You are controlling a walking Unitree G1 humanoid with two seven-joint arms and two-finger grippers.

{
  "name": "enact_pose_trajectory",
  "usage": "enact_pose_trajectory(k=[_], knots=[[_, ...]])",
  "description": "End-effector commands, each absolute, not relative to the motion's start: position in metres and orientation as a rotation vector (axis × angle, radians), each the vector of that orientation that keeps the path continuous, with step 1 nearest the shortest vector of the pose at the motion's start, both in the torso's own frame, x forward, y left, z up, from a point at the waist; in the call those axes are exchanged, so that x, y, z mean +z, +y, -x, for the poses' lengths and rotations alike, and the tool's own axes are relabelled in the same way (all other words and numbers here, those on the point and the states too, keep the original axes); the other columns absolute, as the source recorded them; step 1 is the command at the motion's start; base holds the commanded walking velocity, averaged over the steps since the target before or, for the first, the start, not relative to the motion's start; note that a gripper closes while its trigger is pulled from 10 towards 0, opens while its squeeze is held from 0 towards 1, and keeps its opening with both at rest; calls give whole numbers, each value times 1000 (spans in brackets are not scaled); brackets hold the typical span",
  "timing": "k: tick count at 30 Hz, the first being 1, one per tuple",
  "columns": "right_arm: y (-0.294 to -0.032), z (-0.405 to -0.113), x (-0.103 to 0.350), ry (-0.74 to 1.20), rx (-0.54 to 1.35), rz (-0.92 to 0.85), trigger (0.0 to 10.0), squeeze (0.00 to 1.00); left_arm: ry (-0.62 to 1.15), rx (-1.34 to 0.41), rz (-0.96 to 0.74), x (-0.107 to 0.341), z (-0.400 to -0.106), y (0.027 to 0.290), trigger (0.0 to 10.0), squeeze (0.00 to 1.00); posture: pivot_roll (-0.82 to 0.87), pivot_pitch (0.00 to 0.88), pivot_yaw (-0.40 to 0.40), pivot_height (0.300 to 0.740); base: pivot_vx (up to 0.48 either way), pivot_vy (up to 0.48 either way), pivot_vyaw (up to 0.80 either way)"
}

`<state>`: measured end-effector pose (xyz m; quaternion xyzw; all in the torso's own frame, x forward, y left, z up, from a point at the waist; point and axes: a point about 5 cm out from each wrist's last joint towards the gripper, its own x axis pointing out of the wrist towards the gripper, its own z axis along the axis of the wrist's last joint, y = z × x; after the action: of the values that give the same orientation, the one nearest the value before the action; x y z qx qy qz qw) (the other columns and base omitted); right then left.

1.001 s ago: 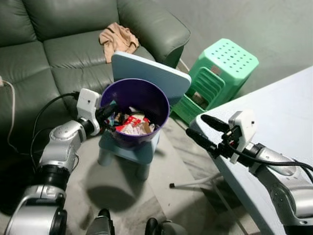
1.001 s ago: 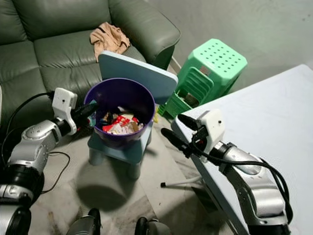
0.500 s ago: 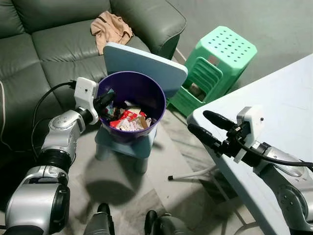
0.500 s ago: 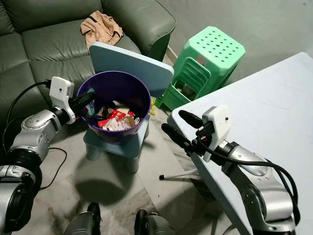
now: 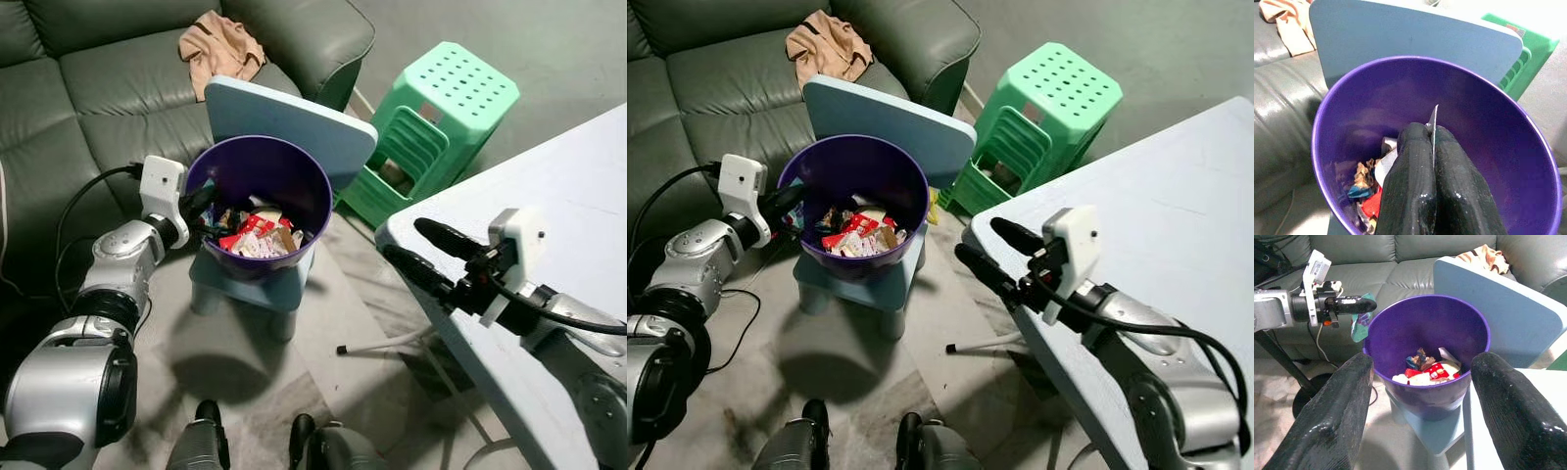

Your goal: Picking trash to rubbish bin

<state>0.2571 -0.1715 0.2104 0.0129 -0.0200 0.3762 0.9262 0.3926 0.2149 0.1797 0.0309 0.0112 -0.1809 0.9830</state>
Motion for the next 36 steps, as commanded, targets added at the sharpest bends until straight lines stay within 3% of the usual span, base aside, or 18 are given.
enact_pose_trajectory(k=[1, 22, 36], knots=[[-177, -252, 213, -41, 755, -19, 10000, 0, 27, -371, -72, 180, -394, 213, 10000, 0, -130, 360, -197, 740, 0, 0, 0], [-183, -240, 223, -43, 718, -12, 10000, 0, -95, -513, -47, 212, -403, 183, 10000, 0, -182, 392, -182, 740, 0, 0, 0], [-186, -233, 224, -28, 698, -11, 10000, 0, -92, -527, -36, 213, -404, 178, 10000, 0, -205, 407, -174, 740, 0, 0, 0]])
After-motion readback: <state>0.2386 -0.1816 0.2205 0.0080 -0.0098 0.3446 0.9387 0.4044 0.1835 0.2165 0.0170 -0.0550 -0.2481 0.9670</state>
